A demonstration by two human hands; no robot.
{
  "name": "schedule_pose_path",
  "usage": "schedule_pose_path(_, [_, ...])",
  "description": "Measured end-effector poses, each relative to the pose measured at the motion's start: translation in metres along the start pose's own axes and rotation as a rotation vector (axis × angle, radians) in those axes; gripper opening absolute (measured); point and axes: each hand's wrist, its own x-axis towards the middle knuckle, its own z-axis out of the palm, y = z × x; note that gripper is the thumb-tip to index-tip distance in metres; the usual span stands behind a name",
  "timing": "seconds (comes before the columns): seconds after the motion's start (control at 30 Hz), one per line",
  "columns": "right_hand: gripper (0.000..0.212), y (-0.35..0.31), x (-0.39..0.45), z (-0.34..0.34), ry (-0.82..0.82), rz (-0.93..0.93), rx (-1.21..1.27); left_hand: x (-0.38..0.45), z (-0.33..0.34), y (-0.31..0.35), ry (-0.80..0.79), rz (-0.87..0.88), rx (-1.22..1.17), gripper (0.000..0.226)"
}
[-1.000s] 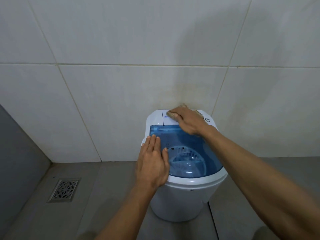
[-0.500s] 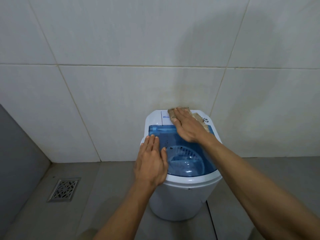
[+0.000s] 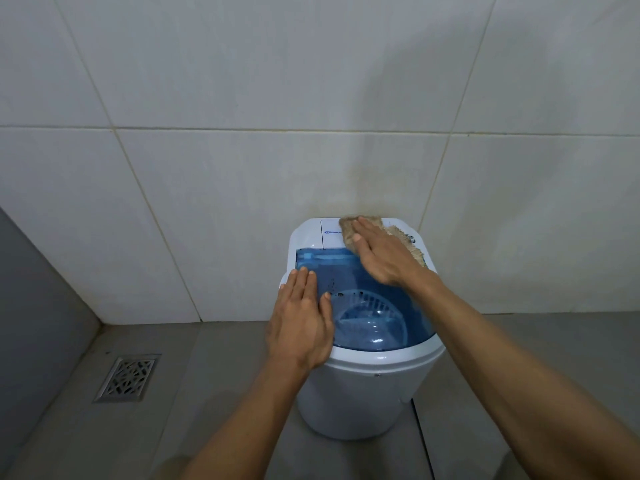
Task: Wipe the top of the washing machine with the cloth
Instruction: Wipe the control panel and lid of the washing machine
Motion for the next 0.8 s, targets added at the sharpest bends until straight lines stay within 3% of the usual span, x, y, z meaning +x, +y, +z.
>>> schedule_pose_path(0.13, [0.049,-0.016,0.033,-0.004,0.011,0.037,0.021,-0.001,-0.001,0.001,-0.007,-0.011,-0.012,0.054])
schedule_pose_path(0.23, [0.051,-0.023,0.044,0.007,-0.078,0.023,-0.093,-0.001,-0.001,0.0,-0.003,-0.002,-0.016,0.054])
schedule_pose_path(0.43, [0.05,-0.026,-0.006,0.014,-0.068,-0.126,-0.163,0.0,0.001,-0.001,0.0,0.017,-0.019,0.053])
schedule_pose_path(0.57, [0.047,-0.002,-0.024,-0.002,-0.036,-0.096,-0.077,0.001,0.001,-0.001,0.01,0.008,-0.015,0.052])
schedule_pose_path(0.8, [0.049,0.027,-0.017,-0.003,0.016,0.023,-0.135,0.0,0.0,-0.002,0.006,0.013,-0.011,0.052])
